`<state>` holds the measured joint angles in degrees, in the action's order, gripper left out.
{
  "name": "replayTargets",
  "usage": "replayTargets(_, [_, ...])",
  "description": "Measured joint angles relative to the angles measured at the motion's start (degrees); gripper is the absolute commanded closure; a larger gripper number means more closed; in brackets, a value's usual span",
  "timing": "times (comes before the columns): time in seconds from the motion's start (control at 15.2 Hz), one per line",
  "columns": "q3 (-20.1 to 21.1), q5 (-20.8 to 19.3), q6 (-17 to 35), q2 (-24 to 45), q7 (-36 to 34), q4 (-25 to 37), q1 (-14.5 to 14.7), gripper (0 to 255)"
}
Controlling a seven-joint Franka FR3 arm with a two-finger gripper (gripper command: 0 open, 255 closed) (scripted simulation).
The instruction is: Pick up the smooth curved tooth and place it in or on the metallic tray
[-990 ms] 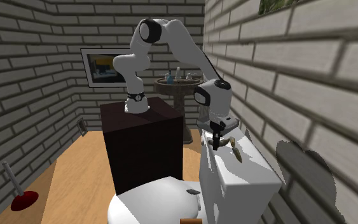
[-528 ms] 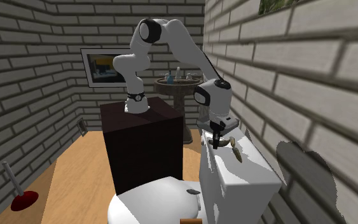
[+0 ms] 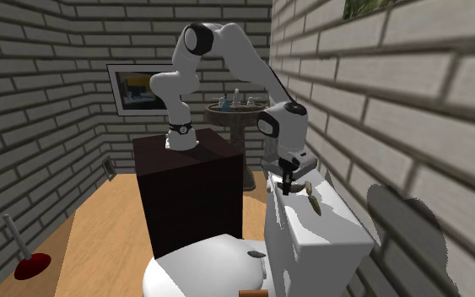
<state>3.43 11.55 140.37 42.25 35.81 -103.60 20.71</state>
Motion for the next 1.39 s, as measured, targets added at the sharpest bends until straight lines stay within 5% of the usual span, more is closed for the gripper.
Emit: replayTargets(1.39, [-0.3,-0.7,-9.5,-12.5,-2.3,-2.8,0.4,255])
